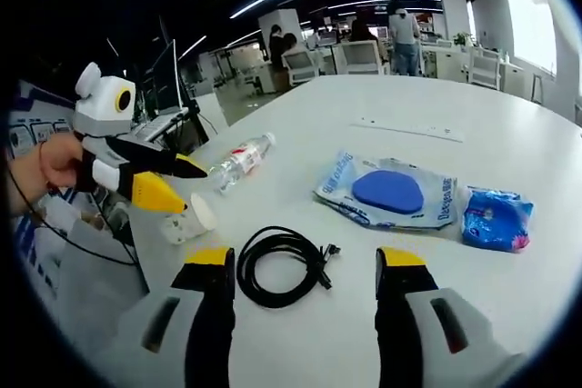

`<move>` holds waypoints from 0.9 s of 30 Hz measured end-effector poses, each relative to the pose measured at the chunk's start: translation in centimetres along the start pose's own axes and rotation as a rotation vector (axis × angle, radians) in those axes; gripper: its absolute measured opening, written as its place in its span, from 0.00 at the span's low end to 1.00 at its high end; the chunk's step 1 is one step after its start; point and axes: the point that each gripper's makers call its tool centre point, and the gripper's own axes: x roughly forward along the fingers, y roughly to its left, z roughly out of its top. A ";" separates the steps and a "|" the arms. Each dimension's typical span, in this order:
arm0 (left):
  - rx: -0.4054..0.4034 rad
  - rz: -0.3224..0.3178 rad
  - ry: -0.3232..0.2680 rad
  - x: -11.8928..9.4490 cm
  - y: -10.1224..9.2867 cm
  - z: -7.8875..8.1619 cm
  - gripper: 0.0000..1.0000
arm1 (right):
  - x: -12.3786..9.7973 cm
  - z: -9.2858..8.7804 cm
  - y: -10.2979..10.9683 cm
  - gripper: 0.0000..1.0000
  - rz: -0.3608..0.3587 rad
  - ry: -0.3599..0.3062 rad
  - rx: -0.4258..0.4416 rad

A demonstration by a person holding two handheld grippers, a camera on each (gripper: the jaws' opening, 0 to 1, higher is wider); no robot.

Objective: Arrange the tabletop items into an orderly group along one side of the table until the central work area is clear of visible clutter.

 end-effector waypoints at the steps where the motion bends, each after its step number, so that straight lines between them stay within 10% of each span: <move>1: -0.003 -0.003 0.001 0.1 -0.1 -0.1 0.63 | 0.1 -0.1 0.1 0.61 0.001 0.002 -0.001; 27: -0.007 -0.020 0.073 2.4 -0.5 -3.2 0.60 | 2.2 -2.5 0.9 0.56 0.014 0.067 0.011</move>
